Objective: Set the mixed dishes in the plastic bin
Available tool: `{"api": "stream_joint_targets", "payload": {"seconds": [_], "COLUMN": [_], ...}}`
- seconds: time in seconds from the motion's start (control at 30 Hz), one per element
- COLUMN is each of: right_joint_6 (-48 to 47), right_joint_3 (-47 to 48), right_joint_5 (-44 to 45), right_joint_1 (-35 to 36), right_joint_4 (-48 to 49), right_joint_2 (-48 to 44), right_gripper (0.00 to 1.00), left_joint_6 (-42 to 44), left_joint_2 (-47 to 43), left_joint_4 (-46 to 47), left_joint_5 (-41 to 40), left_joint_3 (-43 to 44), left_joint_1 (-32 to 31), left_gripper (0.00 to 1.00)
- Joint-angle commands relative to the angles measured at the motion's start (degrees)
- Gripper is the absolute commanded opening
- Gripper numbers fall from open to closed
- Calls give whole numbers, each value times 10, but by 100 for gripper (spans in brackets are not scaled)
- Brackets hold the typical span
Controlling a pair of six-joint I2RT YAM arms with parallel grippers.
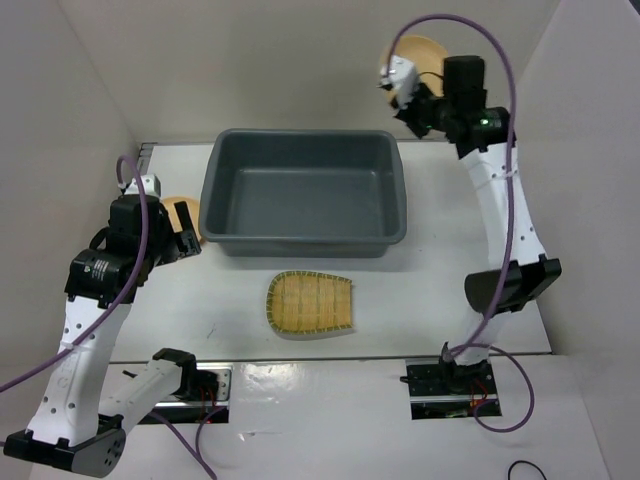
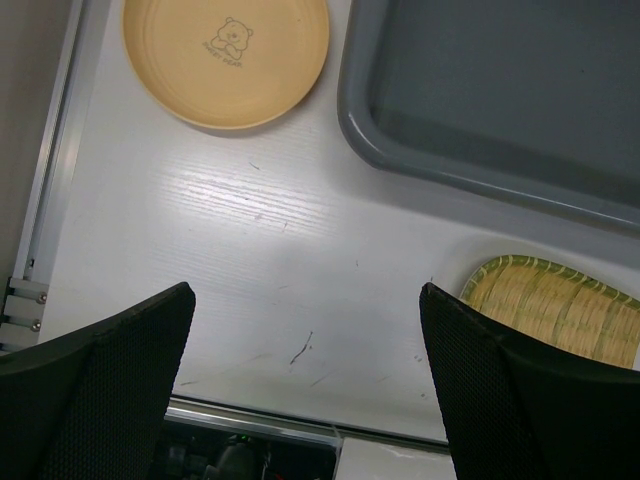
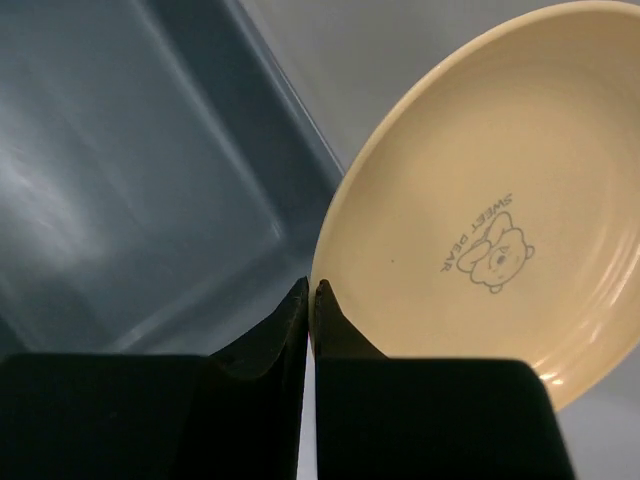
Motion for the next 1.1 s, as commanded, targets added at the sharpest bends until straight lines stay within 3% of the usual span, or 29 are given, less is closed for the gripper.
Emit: {"api": "stream_joint_targets", "payload": {"seconds": [0.0,0.13,0.3,0.53,0.87,0.9,0.97,1.07], "right_joint_6": [30,52,58,58,41,41,41,36], "right_joint_3": [12,-72,-187,-182,-205,-205,-205,-205], "right_joint_5": [29,60,107,143,200,201,195,184], "right_joint_1": [137,215,261,261,261,261,261,261], "right_joint_4": [-36,-1,74,94,121,121,121,121], "right_joint_2": [-19,2,32,137,205,205,197,180], "right_gripper": [0,0,0,0,1,3,24,44], "left_joint_6": [-6,7,0,0,-28,-28,-45,-50], "left_joint_2": [-11,-24,-71,-100,-47,-41,-41,-30], "left_joint_4": [12,12,12,12,1,1,-4,-4], "left_joint_5": [-11,1,-10,-3,-21,-21,-41,-46], "left_joint_3": [-1,-1,-4,-4,-4,-4,-4,-4], "left_joint_1": [3,3,3,3,3,3,3,3], "left_gripper": [99,99,99,99,99,99,99,99]}}
